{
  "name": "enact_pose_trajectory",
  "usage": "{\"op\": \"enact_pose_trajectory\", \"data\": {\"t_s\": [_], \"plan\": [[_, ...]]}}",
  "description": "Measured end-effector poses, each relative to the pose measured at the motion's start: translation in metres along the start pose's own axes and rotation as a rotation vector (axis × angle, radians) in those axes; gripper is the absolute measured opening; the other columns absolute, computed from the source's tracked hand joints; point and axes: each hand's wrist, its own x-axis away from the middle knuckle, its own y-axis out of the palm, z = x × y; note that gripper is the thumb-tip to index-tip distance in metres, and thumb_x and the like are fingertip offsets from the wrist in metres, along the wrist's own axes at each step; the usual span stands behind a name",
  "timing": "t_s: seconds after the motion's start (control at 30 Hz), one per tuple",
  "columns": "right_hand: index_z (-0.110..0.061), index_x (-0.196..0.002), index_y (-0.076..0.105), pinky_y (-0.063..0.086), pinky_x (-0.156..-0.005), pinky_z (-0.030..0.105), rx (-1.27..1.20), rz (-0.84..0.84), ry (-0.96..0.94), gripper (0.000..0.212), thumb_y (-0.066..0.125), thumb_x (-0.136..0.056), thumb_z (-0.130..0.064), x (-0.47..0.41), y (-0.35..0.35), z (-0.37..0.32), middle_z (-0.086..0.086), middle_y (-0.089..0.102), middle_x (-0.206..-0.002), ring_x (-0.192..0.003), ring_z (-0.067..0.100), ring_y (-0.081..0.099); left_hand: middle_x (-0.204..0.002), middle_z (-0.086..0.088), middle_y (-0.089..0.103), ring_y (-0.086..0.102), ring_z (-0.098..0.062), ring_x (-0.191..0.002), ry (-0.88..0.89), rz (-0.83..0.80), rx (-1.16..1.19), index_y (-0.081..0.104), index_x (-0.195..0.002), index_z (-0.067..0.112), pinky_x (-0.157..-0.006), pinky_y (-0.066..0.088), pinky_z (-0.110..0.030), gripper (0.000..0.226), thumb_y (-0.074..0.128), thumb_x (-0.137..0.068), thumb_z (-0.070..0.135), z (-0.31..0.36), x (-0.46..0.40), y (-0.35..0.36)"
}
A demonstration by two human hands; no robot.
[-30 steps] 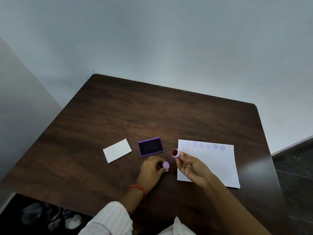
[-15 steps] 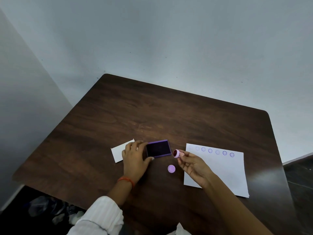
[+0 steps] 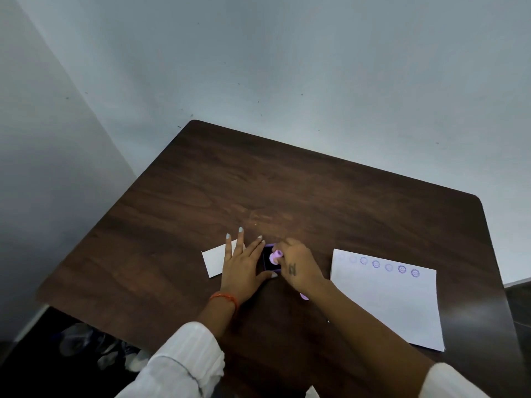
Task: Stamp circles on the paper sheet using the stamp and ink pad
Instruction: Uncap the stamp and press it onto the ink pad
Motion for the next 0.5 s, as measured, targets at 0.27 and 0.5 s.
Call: {"op": "enact_pose_trajectory", "data": {"t_s": [0.27,0.5], "plan": [[-0.007,-0.123,0.049,0.038,-0.104,0.035,0.297,-0.106,-0.178,0.039,0.056,-0.085,-0.008,-0.001,0.008,0.002,0.016,0.052,-0.132,-0.124,0.027,0.046,-0.155,0.004,0.026,-0.016,-0.026,-0.143,0.010,0.057,-0.013,0.032,-0.141,0.022,-0.110,-0.029,-0.040,0.075,0.046,-0.080,0.064,-0.004,0.003,0.006],[-0.006,-0.124,0.050,0.038,-0.105,0.034,0.198,0.015,0.047,0.044,0.062,-0.082,-0.010,0.003,0.023,-0.012,0.014,0.052,-0.132,-0.122,0.025,0.048,-0.154,0.006,0.027,-0.015,-0.026,-0.144,0.032,0.088,-0.001,0.030,-0.142,0.022,-0.108,-0.033,-0.038,0.076,0.026,-0.081,0.067,-0.006,0.006,0.009]]}}
